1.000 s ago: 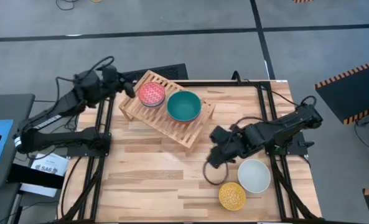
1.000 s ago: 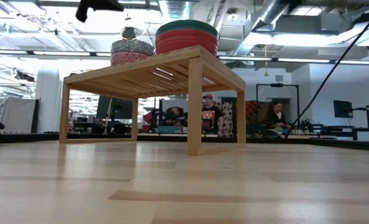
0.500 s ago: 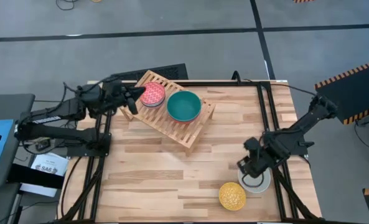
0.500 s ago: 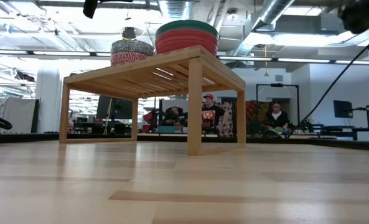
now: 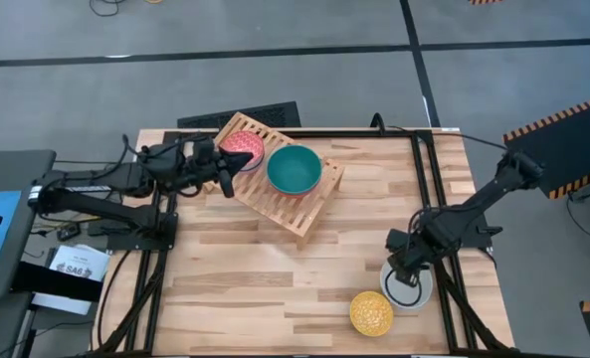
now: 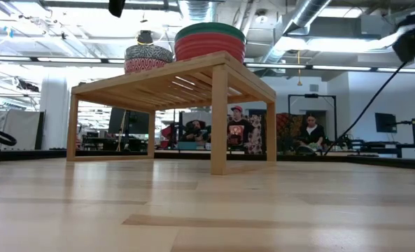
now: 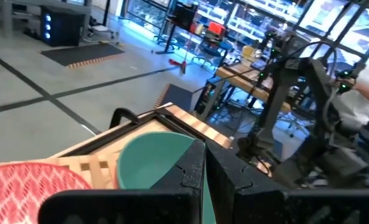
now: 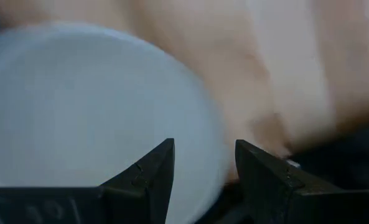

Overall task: Place and stack bowls onto a shelf
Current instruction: Stack the white bowl on the top of the green bowl on the shelf

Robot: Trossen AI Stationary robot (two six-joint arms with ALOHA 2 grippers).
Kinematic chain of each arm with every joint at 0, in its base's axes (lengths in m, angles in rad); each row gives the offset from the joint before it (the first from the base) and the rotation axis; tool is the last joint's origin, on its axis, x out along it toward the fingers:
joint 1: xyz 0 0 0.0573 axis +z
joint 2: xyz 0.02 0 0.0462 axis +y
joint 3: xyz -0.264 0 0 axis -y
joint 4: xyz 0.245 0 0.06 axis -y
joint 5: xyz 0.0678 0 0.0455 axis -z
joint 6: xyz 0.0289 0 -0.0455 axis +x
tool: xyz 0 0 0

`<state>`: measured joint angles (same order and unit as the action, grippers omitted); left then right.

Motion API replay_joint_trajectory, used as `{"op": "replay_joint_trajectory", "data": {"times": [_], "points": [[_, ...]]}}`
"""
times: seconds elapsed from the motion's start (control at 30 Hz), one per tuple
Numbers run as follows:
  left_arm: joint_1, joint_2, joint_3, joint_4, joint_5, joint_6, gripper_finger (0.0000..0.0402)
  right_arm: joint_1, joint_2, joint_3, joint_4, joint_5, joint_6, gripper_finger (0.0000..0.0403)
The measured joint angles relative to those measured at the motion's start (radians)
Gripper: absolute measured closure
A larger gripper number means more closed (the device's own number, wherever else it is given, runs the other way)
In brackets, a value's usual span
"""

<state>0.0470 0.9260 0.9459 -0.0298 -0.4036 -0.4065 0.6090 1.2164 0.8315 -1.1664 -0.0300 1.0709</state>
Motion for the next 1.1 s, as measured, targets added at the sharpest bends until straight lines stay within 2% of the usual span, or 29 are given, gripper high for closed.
{"op": "replay_joint_trajectory", "data": {"times": [0.3, 0.4, 0.47, 0.6, 0.63, 0.73, 0.87, 0.97, 1.1], "points": [[-0.031, -0.001, 0.000, 0.000, -0.029, -0.007, 0.0401, 0.001, 0.000, -0.116, 0.072, -0.002, -0.021, 0.0210], [-0.031, -0.001, 0.000, 0.000, -0.029, -0.021, 0.0401, 0.006, 0.000, -0.148, 0.125, -0.023, -0.012, 0.0227], [-0.031, -0.002, 0.000, 0.000, -0.028, -0.024, 0.0401, 0.005, 0.001, -0.160, 0.138, -0.048, 0.020, 0.0257], [-0.031, -0.021, 0.019, 0.001, 0.020, -0.017, 0.0401, 0.004, -0.010, -0.160, 0.138, -0.107, 0.056, 0.0366], [-0.031, -0.028, 0.028, 0.003, 0.026, -0.006, 0.0401, 0.003, -0.024, -0.149, 0.135, -0.132, 0.055, 0.0379], [-0.031, -0.046, 0.054, 0.002, 0.026, 0.024, 0.0401, -0.014, -0.065, -0.101, 0.115, -0.187, 0.023, 0.0378], [-0.031, -0.067, 0.072, 0.000, 0.025, 0.056, 0.0401, -0.062, -0.143, 0.033, 0.090, -0.197, -0.016, 0.0378], [-0.030, -0.075, 0.073, -0.004, 0.024, 0.058, 0.0401, -0.122, -0.176, 0.168, 0.021, -0.131, -0.038, 0.0379], [-0.030, -0.075, 0.073, -0.004, 0.024, 0.070, 0.0401, -0.227, -0.161, 0.374, 0.020, -0.032, -0.062, 0.0379]]}}
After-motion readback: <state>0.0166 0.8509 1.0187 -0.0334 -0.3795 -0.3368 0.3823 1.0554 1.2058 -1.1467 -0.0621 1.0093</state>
